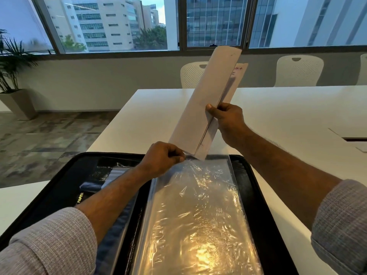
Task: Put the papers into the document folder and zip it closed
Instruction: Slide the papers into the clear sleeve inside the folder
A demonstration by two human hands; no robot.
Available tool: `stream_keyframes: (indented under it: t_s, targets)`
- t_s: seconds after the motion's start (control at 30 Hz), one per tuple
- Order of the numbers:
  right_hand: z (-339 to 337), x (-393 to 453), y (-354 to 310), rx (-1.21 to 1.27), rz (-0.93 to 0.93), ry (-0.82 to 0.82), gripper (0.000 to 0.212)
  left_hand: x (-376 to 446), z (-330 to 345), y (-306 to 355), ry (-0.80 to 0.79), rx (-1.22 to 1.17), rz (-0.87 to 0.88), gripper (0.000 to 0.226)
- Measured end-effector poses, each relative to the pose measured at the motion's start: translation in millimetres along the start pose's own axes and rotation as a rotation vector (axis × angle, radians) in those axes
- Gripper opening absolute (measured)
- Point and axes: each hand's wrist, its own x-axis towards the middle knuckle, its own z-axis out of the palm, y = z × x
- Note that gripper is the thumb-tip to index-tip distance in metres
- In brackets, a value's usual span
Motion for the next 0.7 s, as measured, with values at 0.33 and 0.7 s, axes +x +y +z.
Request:
stream_keyframes:
  t_s: [0.33, 0.7]
  targets:
    - [-22.0, 0.2, -14.5, -0.218, 0.007, -0.057, 0.022, -3.5, -0.4, -1.5, 0.054, -0.089, 0.003, 0.013]
    - [-30.6, 5.6, -15.8, -0.249, -0.092, 0.132, 0.017, -5.6, 3.7, 0.5, 0.126, 0.010, 0.082, 0.009]
